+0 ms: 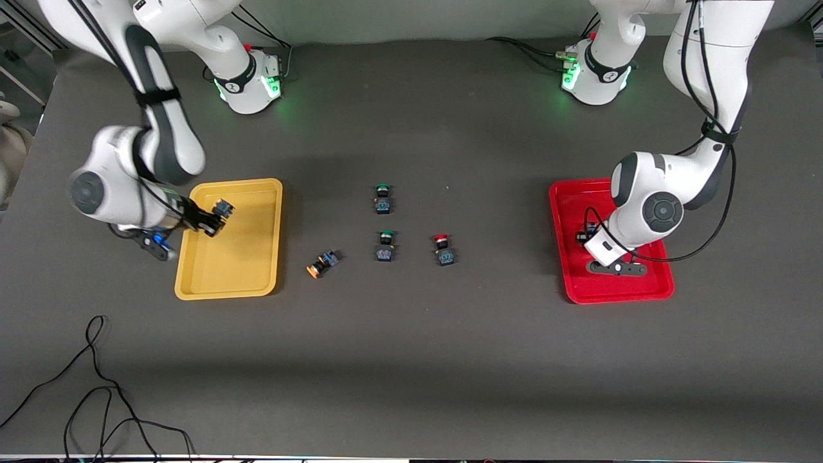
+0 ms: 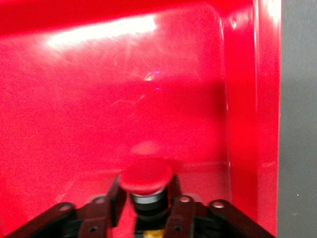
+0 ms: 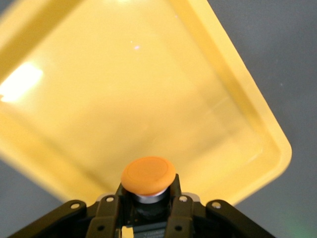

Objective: Place red and yellow buttons in trays
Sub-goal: 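Release the yellow button and red button into their trays, then grasp the second yellow button while the left gripper grasps the red button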

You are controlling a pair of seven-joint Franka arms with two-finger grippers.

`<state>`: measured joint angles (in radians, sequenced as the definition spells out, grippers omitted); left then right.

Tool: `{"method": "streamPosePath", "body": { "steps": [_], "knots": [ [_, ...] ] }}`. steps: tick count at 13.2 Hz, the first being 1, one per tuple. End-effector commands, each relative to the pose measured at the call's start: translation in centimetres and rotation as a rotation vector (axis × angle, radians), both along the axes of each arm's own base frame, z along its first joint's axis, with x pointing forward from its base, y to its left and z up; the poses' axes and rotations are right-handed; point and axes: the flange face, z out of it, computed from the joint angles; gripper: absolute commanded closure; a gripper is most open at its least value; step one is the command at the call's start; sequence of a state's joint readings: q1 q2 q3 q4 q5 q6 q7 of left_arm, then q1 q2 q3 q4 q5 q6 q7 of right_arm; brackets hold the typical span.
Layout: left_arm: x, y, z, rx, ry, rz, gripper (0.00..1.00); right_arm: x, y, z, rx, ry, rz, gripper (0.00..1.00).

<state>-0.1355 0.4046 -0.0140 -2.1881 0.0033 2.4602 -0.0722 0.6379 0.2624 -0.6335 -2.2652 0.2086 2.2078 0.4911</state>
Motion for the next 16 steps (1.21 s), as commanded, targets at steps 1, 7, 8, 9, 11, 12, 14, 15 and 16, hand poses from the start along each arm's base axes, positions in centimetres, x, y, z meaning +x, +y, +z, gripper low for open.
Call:
{"method": "streamPosePath", "body": {
  "steps": [1, 7, 8, 9, 11, 12, 14, 15, 16],
  "knots": [
    [0.8, 0.2, 5.2, 0.019, 0.02, -0.014, 0.0, 0.0, -0.3, -3.5, -0.042, 0.038, 0.058, 0.81],
    [3.0, -6.7, 15.8, 0.021, -0.019, 0.028, 0.0, 0.1, -0.1, -4.2, -0.001, 0.041, -0.007, 0.0],
    [2.8, -9.6, 16.1, 0.021, -0.03, 0.037, 0.0, 0.3, 0.1, -3.3, 0.015, 0.037, -0.006, 0.0],
    [2.3, -14.0, 16.1, 0.019, -0.044, 0.044, 0.0, 1.0, 0.7, -1.4, 0.044, 0.032, -0.002, 0.0],
    [2.7, -22.1, 16.3, 0.016, -0.078, 0.13, 0.0, 4.4, 3.5, 3.7, 0.081, 0.013, 0.023, 0.0],
    [2.6, -26.2, 15.2, 0.017, -0.084, 0.161, 0.0, 6.3, 4.8, 6.1, 0.083, -0.007, 0.01, 0.0],
    [2.1, -32.4, 13.1, 0.006, -0.1, 0.2, 0.0, 9.1, 9.6, 9.3, 0.073, -0.077, 0.001, 0.0],
    [2.4, -34.4, 12.3, -0.001, -0.106, 0.212, 0.0, 9.9, 12.1, 9.3, 0.061, -0.089, -0.015, 0.0],
    [2.4, -36.1, 10.9, 0.0, -0.105, 0.215, 0.0, 10.6, 15.2, 8.3, 0.055, -0.092, -0.039, 0.0]
  ]
}}
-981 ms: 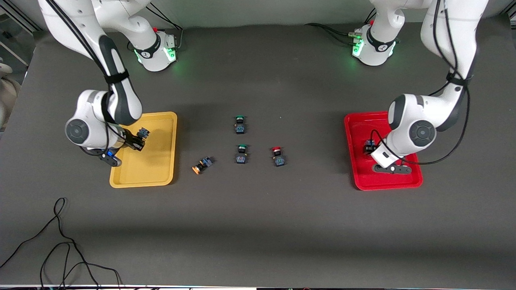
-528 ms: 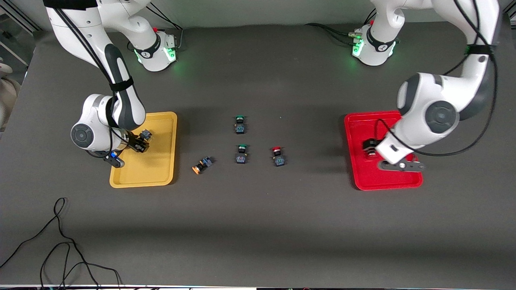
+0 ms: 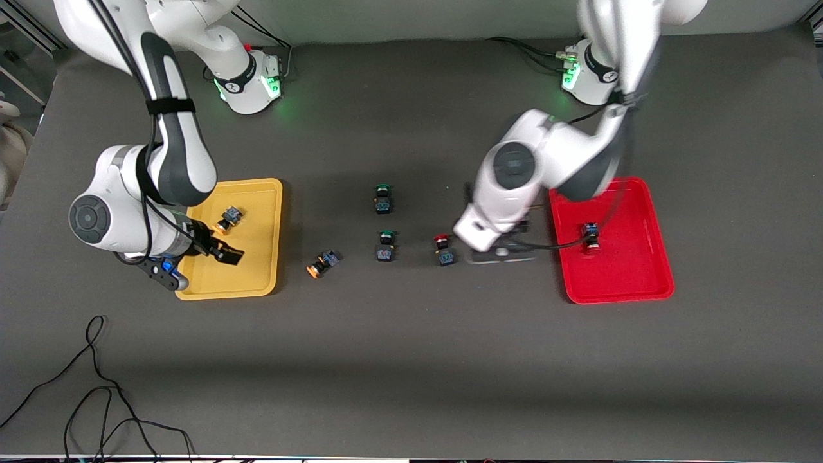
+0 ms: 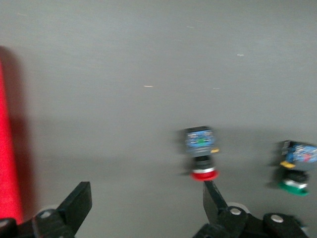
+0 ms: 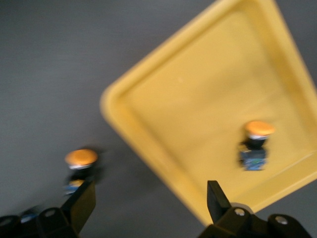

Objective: Place red and yellow buttons in trays
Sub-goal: 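Grasp the second yellow button while the left gripper grasps the red button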

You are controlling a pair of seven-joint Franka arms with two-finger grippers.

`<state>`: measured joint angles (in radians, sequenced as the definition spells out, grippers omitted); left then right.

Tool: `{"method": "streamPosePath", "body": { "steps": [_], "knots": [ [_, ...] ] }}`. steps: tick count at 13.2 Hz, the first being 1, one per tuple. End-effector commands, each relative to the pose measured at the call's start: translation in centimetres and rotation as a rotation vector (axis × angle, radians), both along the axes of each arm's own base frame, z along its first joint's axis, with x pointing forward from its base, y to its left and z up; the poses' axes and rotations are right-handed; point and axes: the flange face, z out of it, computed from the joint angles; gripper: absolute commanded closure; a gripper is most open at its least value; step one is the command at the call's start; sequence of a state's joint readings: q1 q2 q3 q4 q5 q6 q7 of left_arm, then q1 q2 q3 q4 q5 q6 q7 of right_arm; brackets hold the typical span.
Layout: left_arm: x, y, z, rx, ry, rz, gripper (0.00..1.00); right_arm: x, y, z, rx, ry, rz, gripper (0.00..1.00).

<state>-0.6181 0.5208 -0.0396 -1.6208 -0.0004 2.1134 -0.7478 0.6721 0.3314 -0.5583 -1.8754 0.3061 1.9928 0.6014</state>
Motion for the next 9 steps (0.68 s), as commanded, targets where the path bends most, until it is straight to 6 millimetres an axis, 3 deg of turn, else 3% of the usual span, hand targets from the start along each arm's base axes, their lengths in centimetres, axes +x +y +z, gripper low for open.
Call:
{"method": "streamPosePath", "body": {
  "steps": [1, 3, 5, 7, 9],
  "knots": [
    [2.1, -3.8, -4.0, -0.007, -0.013, 0.048, 0.0, 2.4, 8.0, -3.2, -0.006, 0.011, -0.083, 0.0],
    [2.4, -4.7, -7.7, -0.048, -0.059, 0.083, 0.0, 3.6, 11.5, -5.6, 0.033, -0.005, -0.175, 0.0],
    [1.7, -5.0, -11.4, -0.034, -0.039, 0.076, 0.0, 3.4, 12.6, -9.1, 0.024, -0.01, -0.191, 0.0],
    [0.9, -5.3, -12.7, -0.024, -0.025, 0.069, 0.0, 2.4, 14.8, -14.4, 0.021, 0.004, -0.232, 0.0],
    [-0.2, -5.8, -13.2, -0.027, 0.012, 0.091, 0.01, 1.9, 15.1, -16.3, 0.014, 0.012, -0.261, 0.0]
  ]
}}
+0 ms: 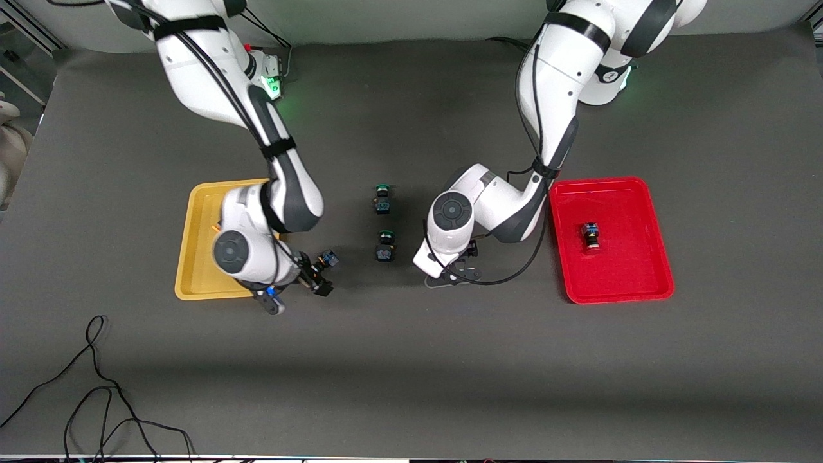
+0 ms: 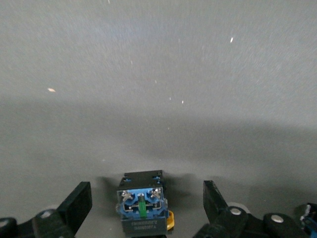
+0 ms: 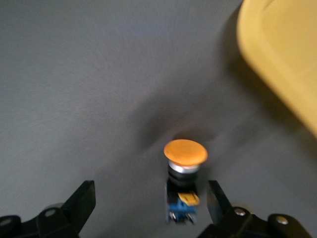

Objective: Place red and yellow buttons in trays
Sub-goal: 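Grasp the second yellow button while the left gripper grasps the red button, then place the yellow button in the yellow tray while the left places red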

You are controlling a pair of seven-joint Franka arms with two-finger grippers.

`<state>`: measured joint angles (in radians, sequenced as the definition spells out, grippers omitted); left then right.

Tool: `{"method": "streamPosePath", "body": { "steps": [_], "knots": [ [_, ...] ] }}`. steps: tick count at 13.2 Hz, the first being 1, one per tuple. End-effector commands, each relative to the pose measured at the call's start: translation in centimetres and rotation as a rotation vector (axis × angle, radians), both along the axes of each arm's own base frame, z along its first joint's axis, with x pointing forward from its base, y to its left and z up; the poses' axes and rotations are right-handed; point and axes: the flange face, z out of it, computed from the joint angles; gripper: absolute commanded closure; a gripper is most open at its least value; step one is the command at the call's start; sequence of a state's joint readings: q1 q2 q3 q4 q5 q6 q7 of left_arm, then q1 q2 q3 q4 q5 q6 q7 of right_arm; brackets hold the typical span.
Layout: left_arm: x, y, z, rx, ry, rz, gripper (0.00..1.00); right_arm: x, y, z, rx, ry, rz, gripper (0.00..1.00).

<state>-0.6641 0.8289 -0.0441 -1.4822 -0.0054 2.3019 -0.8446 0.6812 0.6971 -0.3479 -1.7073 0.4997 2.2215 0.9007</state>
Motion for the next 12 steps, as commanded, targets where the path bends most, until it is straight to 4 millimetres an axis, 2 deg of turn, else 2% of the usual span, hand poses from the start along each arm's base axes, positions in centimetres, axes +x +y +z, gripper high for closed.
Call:
{"method": "streamPosePath", "body": {
  "steps": [1, 2, 5, 6, 7, 8, 9, 10, 11, 12],
  "knots": [
    [-0.8, -1.1, 0.5, -0.01, 0.033, 0.049, 0.03, -0.4, 0.1, -1.8, 0.002, 0.019, -0.04, 0.0],
    [-1.0, -1.1, 0.5, -0.019, 0.053, 0.065, 0.12, -0.6, 0.0, -1.8, 0.002, 0.025, -0.04, 0.0],
    [-1.2, -0.6, 0.5, -0.007, 0.107, 0.085, 0.67, -1.0, 0.2, -1.2, 0.008, 0.056, -0.037, 0.0],
    [-1.1, -0.6, 0.5, -0.013, 0.11, 0.094, 0.81, -1.2, 0.2, -1.2, 0.006, 0.067, -0.036, 0.0],
    [-0.9, -0.4, 0.6, -0.015, 0.112, 0.099, 0.9, -1.5, 0.3, -1.2, 0.006, 0.074, -0.037, 0.0],
    [-0.9, -0.3, 0.7, -0.015, 0.114, 0.101, 0.94, -2.1, 0.7, -0.9, 0.009, 0.082, -0.031, 0.04],
    [-0.5, 0.1, 1.1, -0.015, 0.115, 0.109, 0.94, -2.5, 0.6, -0.6, 0.013, 0.087, -0.024, 0.21],
    [0.2, 1.1, 2.4, -0.007, 0.129, 0.116, 0.94, -2.7, 0.4, -0.3, 0.014, 0.094, -0.021, 0.46],
    [1.0, 2.3, 4.1, 0.001, 0.143, 0.122, 0.94, -3.0, 0.4, -0.3, 0.011, 0.111, -0.015, 0.68],
    [2.2, 4.1, 7.1, -0.008, 0.147, 0.136, 0.95, -2.9, 0.4, 0.2, 0.015, 0.113, -0.01, 0.82]
  ]
}}
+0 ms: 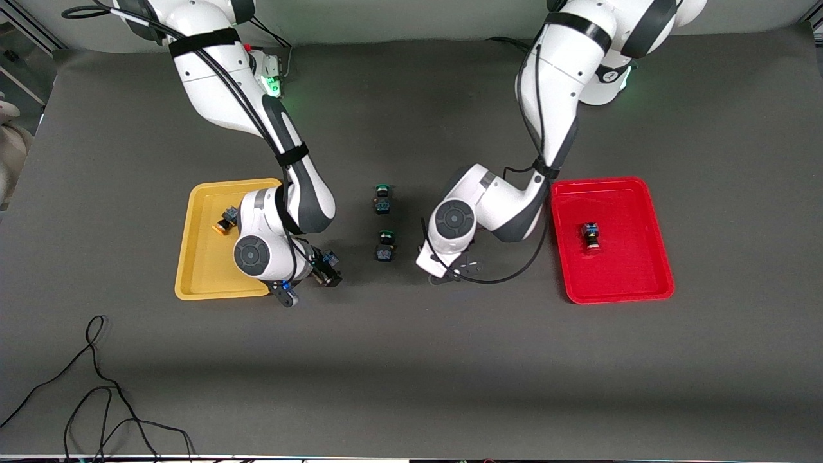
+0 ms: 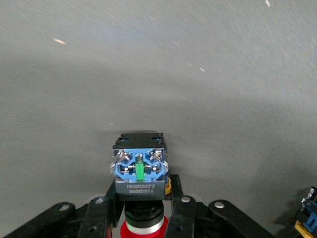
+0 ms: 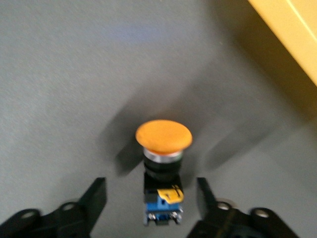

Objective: Place red and yellow buttons in trays
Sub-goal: 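Place the yellow button in the yellow tray while the left places red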

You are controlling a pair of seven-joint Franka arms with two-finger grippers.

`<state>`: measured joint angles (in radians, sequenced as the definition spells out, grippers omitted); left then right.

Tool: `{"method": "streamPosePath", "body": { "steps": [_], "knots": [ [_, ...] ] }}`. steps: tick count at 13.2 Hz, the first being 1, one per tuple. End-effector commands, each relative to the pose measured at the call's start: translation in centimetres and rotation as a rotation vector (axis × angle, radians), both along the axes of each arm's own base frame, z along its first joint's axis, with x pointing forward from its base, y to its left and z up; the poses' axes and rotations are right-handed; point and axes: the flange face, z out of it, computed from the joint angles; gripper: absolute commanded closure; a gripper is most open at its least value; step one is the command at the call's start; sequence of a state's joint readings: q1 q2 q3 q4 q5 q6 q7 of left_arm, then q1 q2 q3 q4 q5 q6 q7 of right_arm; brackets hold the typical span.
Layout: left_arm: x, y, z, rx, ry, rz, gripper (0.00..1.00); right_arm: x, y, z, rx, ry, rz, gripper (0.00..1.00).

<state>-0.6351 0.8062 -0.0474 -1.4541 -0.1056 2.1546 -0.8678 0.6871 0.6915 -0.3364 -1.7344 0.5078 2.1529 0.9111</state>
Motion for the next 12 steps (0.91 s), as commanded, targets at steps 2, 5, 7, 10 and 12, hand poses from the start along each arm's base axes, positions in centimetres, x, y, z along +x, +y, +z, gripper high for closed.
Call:
{"method": "streamPosePath", "body": {
  "steps": [2, 5, 7, 10, 12],
  "knots": [
    [3.2, 6.6, 11.5, -0.056, 0.058, 0.028, 0.95, -0.4, -0.5, 3.8, 0.038, 0.013, -0.01, 0.91],
    [4.4, 15.7, 16.9, -0.08, 0.11, 0.017, 0.95, 1.1, -6.1, 11.1, 0.097, 0.055, 0.056, 0.91],
    [4.0, 22.5, 17.9, -0.068, 0.1, -0.03, 0.95, 1.5, -11.5, 14.4, 0.121, 0.054, 0.105, 0.91],
    [3.9, 34.7, 17.3, -0.045, 0.106, -0.157, 0.95, 1.6, -17.0, 12.1, 0.028, 0.055, 0.222, 0.91],
    [4.1, 40.0, 14.9, 0.019, 0.105, -0.232, 0.95, 1.3, -19.8, 9.3, 0.009, 0.033, 0.262, 0.91]
  ]
}}
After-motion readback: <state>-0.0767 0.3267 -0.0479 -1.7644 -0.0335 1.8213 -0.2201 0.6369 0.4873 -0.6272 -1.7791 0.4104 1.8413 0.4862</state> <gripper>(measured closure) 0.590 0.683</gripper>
